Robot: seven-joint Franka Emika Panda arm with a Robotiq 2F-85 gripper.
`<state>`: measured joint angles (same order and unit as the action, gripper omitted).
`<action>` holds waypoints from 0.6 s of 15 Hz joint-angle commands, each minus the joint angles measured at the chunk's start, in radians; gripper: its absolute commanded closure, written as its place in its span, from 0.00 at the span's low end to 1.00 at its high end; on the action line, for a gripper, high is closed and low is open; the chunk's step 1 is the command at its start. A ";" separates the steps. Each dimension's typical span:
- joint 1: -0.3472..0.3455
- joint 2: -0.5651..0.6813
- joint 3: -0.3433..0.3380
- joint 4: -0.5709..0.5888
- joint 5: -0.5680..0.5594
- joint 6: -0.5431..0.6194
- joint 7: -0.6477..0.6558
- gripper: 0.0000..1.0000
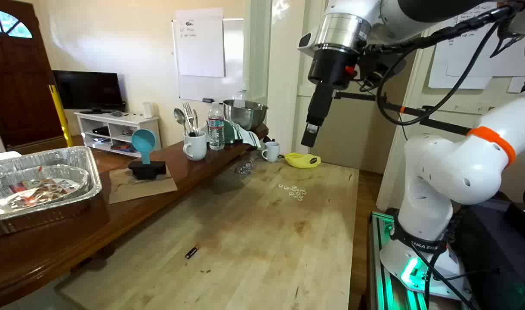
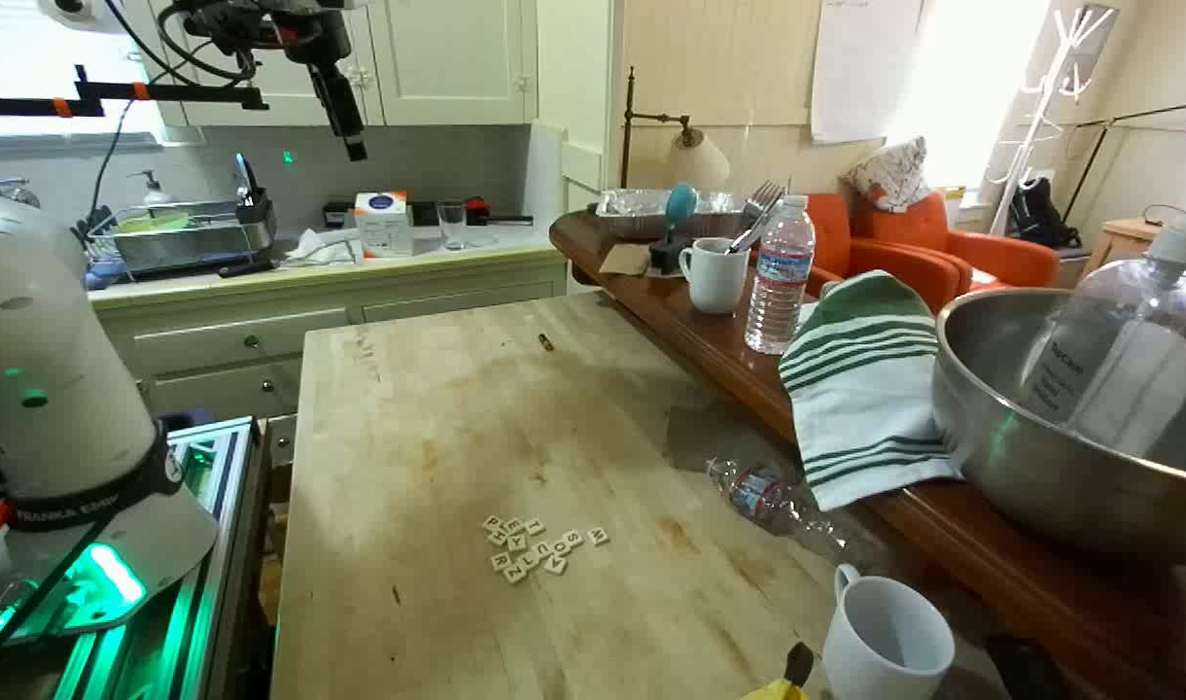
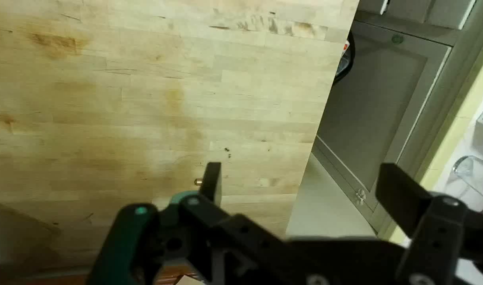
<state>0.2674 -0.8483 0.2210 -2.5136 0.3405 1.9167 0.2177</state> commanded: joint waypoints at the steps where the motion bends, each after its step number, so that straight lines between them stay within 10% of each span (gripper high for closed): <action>1: -0.015 -0.001 0.009 0.004 0.009 -0.007 -0.008 0.00; 9: -0.052 -0.021 0.002 -0.032 -0.037 -0.017 -0.001 0.00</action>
<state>0.2629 -0.8483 0.2213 -2.5141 0.3385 1.9167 0.2170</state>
